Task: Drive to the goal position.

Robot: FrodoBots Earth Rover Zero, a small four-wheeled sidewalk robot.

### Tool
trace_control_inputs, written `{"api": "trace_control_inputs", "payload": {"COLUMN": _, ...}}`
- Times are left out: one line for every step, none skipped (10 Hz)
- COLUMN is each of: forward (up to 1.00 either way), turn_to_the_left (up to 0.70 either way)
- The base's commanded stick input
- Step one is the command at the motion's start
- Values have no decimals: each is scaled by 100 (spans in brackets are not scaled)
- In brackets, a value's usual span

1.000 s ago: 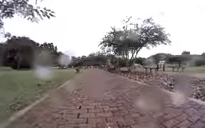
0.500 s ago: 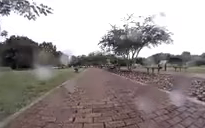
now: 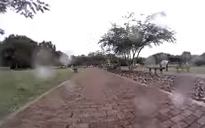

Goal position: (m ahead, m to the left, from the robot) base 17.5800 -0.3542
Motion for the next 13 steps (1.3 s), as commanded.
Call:
{"api": "trace_control_inputs", "payload": {"forward": 70, "turn_to_the_left": 0}}
{"api": "trace_control_inputs", "payload": {"forward": 70, "turn_to_the_left": 0}}
{"api": "trace_control_inputs", "payload": {"forward": 70, "turn_to_the_left": 0}}
{"api": "trace_control_inputs", "payload": {"forward": 70, "turn_to_the_left": 0}}
{"api": "trace_control_inputs", "payload": {"forward": 70, "turn_to_the_left": 0}}
{"api": "trace_control_inputs", "payload": {"forward": 70, "turn_to_the_left": 0}}
{"api": "trace_control_inputs", "payload": {"forward": 70, "turn_to_the_left": 0}}
{"api": "trace_control_inputs", "payload": {"forward": 70, "turn_to_the_left": 0}}
{"api": "trace_control_inputs", "payload": {"forward": 70, "turn_to_the_left": 0}}
{"api": "trace_control_inputs", "payload": {"forward": 70, "turn_to_the_left": 0}}
{"api": "trace_control_inputs", "payload": {"forward": 70, "turn_to_the_left": 0}}
{"api": "trace_control_inputs", "payload": {"forward": 70, "turn_to_the_left": 0}}
{"api": "trace_control_inputs", "payload": {"forward": 70, "turn_to_the_left": 0}}
